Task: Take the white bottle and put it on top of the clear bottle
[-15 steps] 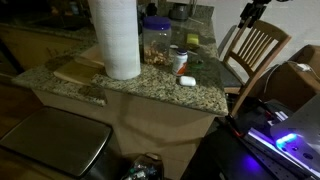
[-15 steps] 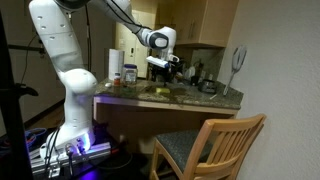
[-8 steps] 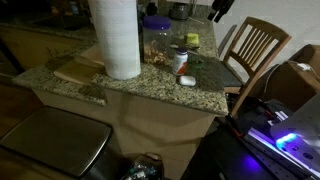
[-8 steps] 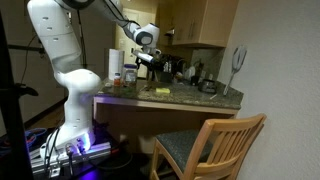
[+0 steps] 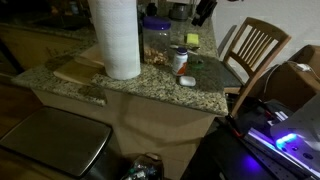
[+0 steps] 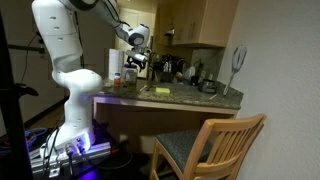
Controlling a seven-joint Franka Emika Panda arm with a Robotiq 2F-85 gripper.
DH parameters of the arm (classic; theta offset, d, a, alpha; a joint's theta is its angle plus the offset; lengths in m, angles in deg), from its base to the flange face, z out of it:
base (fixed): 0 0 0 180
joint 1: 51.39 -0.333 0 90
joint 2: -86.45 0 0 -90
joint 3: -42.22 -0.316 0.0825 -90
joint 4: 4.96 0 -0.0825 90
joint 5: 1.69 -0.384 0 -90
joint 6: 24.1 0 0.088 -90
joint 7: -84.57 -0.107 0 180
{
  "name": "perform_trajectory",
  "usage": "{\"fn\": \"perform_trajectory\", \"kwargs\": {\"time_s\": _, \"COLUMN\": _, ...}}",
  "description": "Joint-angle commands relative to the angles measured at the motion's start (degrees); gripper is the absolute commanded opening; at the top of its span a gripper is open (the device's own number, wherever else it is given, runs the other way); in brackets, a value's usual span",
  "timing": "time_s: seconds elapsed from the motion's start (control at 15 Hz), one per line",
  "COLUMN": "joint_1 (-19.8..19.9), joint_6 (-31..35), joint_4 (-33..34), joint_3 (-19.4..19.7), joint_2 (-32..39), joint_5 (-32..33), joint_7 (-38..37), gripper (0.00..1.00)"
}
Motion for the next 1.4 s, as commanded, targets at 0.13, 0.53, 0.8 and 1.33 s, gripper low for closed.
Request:
{"fn": "perform_trajectory", "kwargs": {"time_s": 0.13, "joint_1": -7.26, "joint_6": 1.69, "joint_4": 8.07, "joint_3": -9.28, "joint_2": 12.69, "joint_5": -4.28, "joint_7": 1.2, "gripper": 1.0}}
{"fn": "perform_trajectory", "kwargs": {"time_s": 0.53, "joint_1": -6.91, "joint_6": 4.11, "joint_4": 10.59, "joint_3": -15.97, "joint_2": 17.56, "joint_5": 2.3, "joint_7": -6.95, "gripper": 1.0}}
{"fn": "perform_trajectory", "kwargs": {"time_s": 0.8, "joint_1": -6.45, "joint_6": 2.25, "joint_4": 10.98, "joint_3": -16.0, "joint_2": 17.7, "joint_5": 8.19, "joint_7": -10.69, "gripper": 1.0}}
{"fn": "perform_trajectory", "kwargs": {"time_s": 1.33, "joint_1": -6.51, "joint_6": -0.9, "joint_4": 11.16, "joint_3": -16.19, "joint_2": 17.79, "joint_5": 17.49, "joint_7": -16.88, "gripper": 1.0}}
